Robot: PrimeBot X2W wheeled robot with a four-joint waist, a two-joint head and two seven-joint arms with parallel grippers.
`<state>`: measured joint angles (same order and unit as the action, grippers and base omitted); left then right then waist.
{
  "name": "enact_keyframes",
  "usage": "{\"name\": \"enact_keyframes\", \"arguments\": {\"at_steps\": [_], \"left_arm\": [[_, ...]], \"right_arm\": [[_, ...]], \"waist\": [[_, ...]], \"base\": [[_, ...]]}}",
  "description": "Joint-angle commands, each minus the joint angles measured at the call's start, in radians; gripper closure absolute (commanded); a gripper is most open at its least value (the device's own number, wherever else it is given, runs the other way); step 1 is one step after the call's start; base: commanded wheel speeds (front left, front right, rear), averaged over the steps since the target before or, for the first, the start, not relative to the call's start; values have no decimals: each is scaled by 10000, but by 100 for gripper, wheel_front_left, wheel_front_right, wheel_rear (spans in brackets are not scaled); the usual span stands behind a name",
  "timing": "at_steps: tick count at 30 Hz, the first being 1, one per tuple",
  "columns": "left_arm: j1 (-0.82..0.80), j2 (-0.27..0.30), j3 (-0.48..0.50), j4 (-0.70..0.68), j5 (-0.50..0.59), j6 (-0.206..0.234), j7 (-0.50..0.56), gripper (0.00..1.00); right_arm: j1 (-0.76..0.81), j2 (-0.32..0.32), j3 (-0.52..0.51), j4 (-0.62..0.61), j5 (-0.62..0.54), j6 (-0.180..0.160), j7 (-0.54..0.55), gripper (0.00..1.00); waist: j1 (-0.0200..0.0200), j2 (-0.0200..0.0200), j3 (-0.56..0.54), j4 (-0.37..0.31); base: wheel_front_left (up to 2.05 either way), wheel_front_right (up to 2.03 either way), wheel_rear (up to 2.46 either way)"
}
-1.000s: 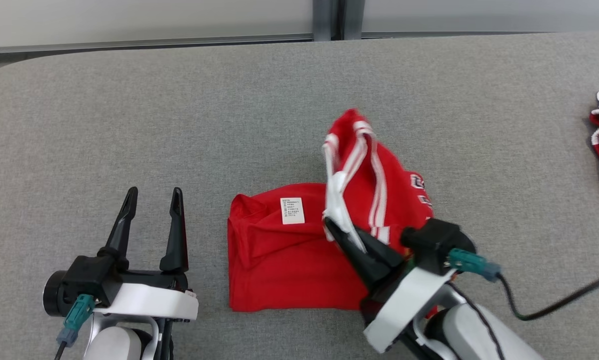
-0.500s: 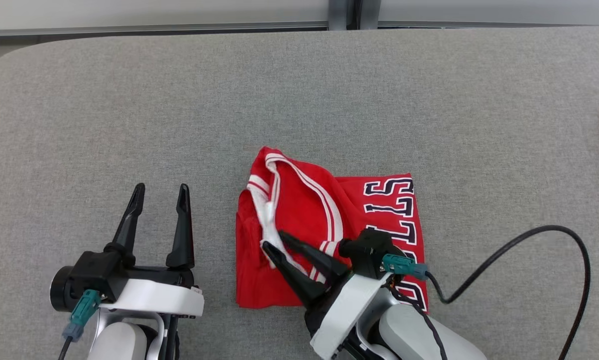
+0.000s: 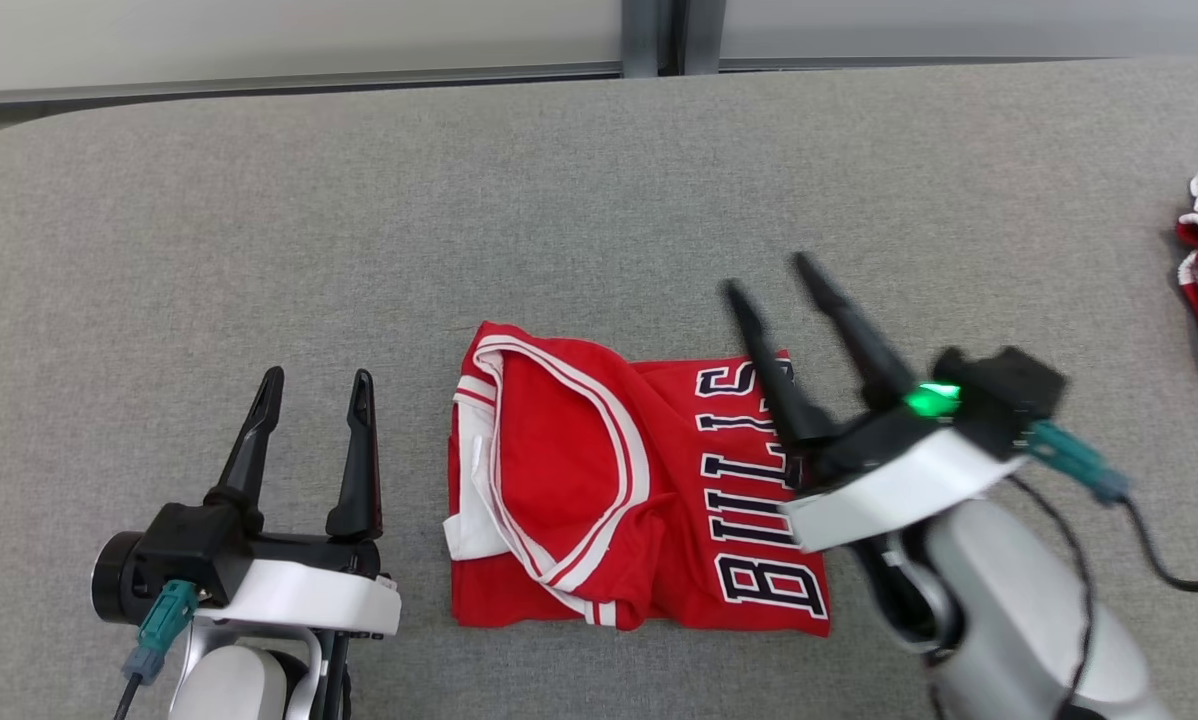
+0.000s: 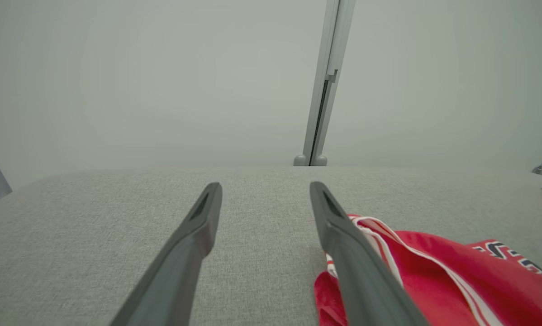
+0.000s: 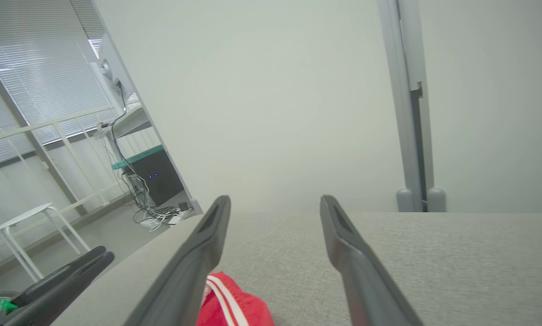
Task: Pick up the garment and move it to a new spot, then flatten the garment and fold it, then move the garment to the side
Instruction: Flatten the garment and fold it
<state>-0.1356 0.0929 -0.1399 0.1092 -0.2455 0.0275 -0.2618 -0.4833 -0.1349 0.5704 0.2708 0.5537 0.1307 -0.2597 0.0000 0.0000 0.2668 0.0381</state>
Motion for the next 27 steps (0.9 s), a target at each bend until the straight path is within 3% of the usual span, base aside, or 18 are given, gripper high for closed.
{"name": "enact_keyframes", "arguments": {"at_steps": [1, 6, 11, 17, 27], "left_arm": [[8, 82, 51, -12, 85, -20, -39, 0], [229, 180, 86, -37, 120, -8, -39, 0], [517, 296, 122, -82, 84, 59, -32, 0], [868, 405, 113, -181, 4, 98, 104, 0], [1066, 451, 74, -330, -95, 205, 249, 0]], "right_arm": [[337, -208, -517, -95, -244, -1, -54, 0], [1417, -727, -2512, -356, -1055, -1, -57, 0], [2631, -991, -3725, -715, -1654, -1, 334, 0], [3698, -952, -4478, -1460, -2068, -1, 901, 0], [4221, -731, -4771, -2242, -2271, -1, 1418, 0]], "waist": [[0, 0, -59, -67], [0, 0, -237, -260], [0, 0, -471, -426], [0, 0, -685, -517], [0, 0, -814, -511]], "base": [[0, 0, 0], [0, 0, 0], [0, 0, 0], [0, 0, 0], [0, 0, 0]]}}
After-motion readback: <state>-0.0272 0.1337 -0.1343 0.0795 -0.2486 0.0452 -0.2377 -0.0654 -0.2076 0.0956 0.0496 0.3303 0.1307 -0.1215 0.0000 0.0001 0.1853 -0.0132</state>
